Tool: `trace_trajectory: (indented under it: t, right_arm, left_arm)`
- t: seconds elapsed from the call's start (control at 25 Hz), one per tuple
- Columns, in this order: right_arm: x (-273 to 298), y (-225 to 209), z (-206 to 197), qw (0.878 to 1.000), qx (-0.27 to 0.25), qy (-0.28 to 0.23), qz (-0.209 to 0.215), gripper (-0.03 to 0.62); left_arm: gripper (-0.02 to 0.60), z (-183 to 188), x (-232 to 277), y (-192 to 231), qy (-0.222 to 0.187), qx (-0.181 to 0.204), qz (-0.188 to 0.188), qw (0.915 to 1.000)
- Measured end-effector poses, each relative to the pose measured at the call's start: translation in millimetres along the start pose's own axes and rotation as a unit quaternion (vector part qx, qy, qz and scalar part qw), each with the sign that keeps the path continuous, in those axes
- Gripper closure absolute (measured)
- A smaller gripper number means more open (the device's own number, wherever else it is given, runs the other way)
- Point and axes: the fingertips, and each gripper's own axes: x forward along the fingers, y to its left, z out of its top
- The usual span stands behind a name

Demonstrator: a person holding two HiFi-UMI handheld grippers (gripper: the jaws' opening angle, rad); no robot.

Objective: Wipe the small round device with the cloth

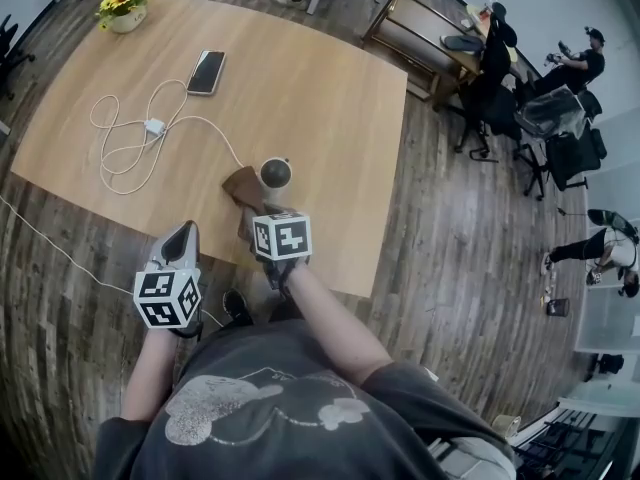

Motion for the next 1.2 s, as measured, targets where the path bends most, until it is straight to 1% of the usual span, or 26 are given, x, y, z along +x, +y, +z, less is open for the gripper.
trace_trajectory:
  t: [0.2,0.28,0.4,0.48,0.56,0.64,0.72,0.88,1.04,1.2]
  right_arm:
    - [-19,12,-6,0.999,-0.031,-0.020,0.017,0.514]
    - [-31,17,-5,0.998,-0.047,-0.037,0.026,0.514]
    - [-53,27,6,0.994,-0.071,-0.071,0.043,0.514]
    - [-69,33,13,0.990,-0.092,-0.092,0.056,0.514]
    - [-85,38,16,0.984,-0.129,-0.108,0.063,0.514]
    - [-99,39,17,0.976,-0.175,-0.117,0.062,0.514]
    - [-112,36,15,0.970,-0.199,-0.123,0.068,0.514]
    - [-142,18,3,0.968,-0.197,-0.130,0.090,0.514]
    - [-176,-8,-13,0.963,-0.206,-0.139,0.101,0.514]
    - [-208,-41,-39,0.965,-0.193,-0.138,0.109,0.514]
  left_arm:
    - [0.563,-4,4,-7,-0.003,-0.004,-0.011,0.9999]
    - [0.563,-5,6,-15,-0.005,-0.002,-0.020,0.9998]
    - [0.563,0,5,-28,-0.013,0.011,-0.026,0.9995]
    - [0.563,3,1,-36,-0.022,0.014,-0.021,0.9994]
    - [0.563,6,-6,-45,-0.033,0.013,-0.011,0.9993]
    - [0.563,9,-12,-55,-0.045,0.016,0.000,0.9989]
    - [0.563,11,-16,-68,-0.053,0.018,0.011,0.9983]
    - [0.563,6,-28,-102,-0.066,0.014,0.026,0.9974]
    - [0.563,-5,-39,-138,-0.077,0.014,0.043,0.9960]
    - [0.563,-26,-52,-181,-0.083,0.011,0.056,0.9949]
